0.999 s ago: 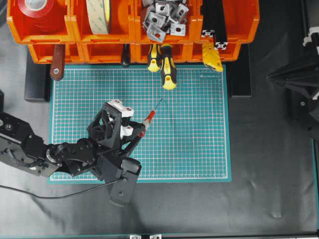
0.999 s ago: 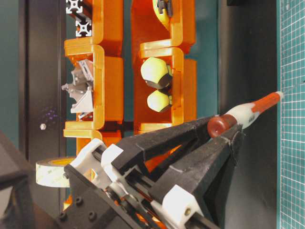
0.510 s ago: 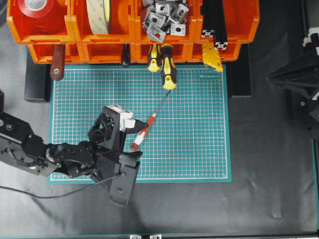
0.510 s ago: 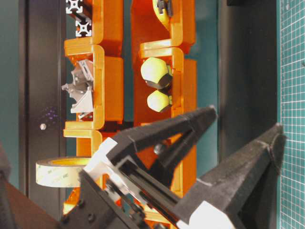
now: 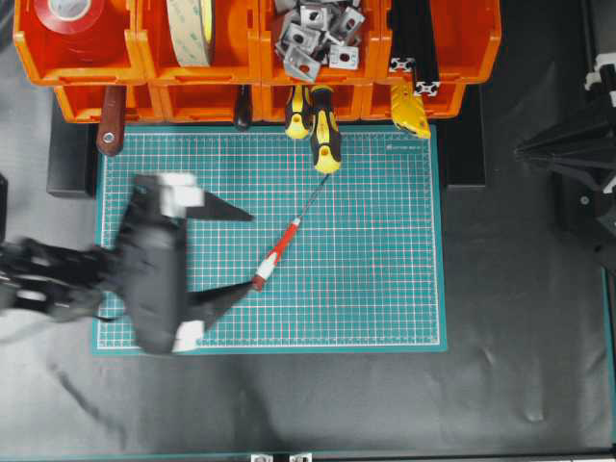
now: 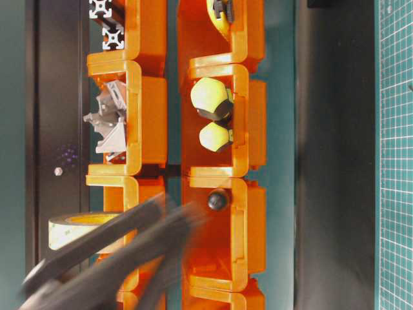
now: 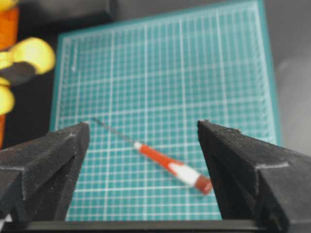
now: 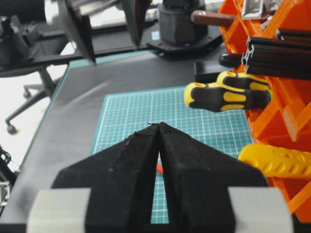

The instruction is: Pick red screwdriver from container rack with left arm.

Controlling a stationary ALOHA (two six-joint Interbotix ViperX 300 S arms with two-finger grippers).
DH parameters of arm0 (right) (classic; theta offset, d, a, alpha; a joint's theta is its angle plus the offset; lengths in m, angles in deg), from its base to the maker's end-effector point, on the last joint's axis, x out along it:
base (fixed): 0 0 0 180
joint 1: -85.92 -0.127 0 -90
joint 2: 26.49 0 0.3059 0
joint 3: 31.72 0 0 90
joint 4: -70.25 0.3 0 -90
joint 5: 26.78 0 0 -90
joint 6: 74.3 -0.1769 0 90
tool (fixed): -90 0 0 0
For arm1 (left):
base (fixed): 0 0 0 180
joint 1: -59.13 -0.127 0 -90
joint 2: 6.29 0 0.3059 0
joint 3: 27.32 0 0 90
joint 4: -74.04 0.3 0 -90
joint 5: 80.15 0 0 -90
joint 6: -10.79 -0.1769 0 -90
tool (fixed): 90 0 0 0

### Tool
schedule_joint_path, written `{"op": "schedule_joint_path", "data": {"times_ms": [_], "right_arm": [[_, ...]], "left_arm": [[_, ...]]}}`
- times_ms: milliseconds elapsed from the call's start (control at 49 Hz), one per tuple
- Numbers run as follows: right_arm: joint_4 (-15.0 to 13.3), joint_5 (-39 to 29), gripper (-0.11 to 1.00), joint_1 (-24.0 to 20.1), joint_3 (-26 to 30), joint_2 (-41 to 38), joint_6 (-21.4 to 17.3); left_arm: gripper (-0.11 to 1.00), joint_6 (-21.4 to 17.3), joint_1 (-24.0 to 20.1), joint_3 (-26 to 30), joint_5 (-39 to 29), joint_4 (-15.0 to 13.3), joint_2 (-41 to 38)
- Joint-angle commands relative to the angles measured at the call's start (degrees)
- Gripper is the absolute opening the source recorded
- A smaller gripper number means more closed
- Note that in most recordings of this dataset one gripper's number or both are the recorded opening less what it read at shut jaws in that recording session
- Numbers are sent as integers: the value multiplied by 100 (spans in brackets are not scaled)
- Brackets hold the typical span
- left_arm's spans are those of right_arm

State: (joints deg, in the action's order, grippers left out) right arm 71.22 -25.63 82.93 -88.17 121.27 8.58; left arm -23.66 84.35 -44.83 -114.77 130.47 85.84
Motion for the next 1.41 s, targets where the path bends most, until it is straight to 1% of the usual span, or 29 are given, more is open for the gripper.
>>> {"op": "schedule_joint_path", "data": {"times_ms": [0,163,387,510,632,795,999,1244,1387], "right_arm": [[18,35,1,-9,229,-18,0],[18,26,1,-9,237,0,18],[0,53,1,-9,237,9,35],[0,176,1,-18,220,-26,35],[-26,281,1,-44,220,-35,70],[-62,299,1,-53,211,-35,70],[-62,343,1,-53,211,-35,70],[-70,387,1,-53,202,-53,70],[-88,624,1,-44,229,-26,97]], "left_arm": [[86,220,88,-167,26,26,791],[86,396,97,-721,167,26,1740],[86,650,79,-1397,193,26,3067],[86,747,79,-1696,237,26,3744],[86,782,62,-1951,299,26,4236],[86,826,-70,-2145,308,26,4526],[86,1151,-132,-2312,457,26,4764],[86,1178,-132,-2408,475,26,4772],[86,1178,-123,-2408,475,26,4781]]}}
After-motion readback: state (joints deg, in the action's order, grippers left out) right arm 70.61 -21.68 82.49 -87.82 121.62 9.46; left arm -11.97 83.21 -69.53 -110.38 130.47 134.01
